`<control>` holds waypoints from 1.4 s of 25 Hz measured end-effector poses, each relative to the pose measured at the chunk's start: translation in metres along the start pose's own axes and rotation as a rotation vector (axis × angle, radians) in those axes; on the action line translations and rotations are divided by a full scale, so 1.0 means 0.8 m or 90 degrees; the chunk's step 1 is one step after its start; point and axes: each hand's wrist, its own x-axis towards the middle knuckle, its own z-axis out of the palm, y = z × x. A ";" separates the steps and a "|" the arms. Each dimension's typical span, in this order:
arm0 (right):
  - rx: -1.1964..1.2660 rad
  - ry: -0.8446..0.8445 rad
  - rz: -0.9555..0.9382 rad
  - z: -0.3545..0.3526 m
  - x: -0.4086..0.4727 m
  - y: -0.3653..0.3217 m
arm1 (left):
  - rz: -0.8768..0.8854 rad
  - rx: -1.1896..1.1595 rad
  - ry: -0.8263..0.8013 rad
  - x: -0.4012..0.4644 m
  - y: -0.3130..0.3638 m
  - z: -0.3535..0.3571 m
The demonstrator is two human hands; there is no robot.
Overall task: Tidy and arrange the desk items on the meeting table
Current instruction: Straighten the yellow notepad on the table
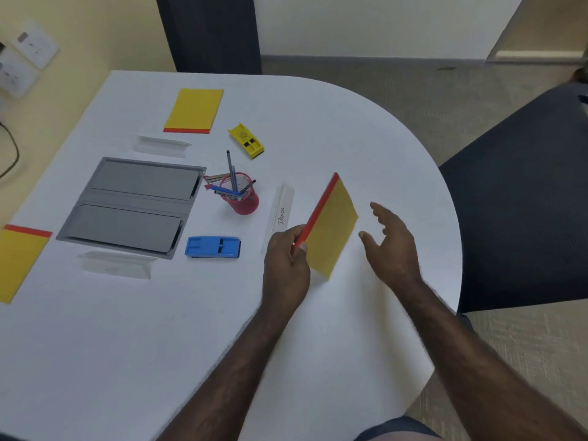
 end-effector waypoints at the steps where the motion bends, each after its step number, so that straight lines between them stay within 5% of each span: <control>1: 0.021 -0.002 -0.032 -0.004 0.004 -0.015 | 0.028 0.027 0.003 -0.005 0.000 -0.013; 7: 0.113 -0.135 -0.139 -0.011 0.010 -0.106 | 0.149 0.155 0.056 -0.031 -0.004 -0.096; 15: 0.216 -0.238 -0.193 0.040 -0.040 -0.183 | 0.220 0.095 0.193 -0.065 -0.056 -0.217; 26: 0.388 -0.298 -0.136 0.193 -0.107 -0.289 | -0.230 -0.247 0.351 -0.110 -0.219 -0.330; 30: 0.404 -0.316 -0.111 0.275 -0.131 -0.332 | -0.310 -0.448 0.359 -0.106 -0.270 -0.369; 35: 0.454 -0.362 -0.055 0.374 -0.156 -0.392 | -0.307 -0.528 0.348 -0.087 -0.324 -0.423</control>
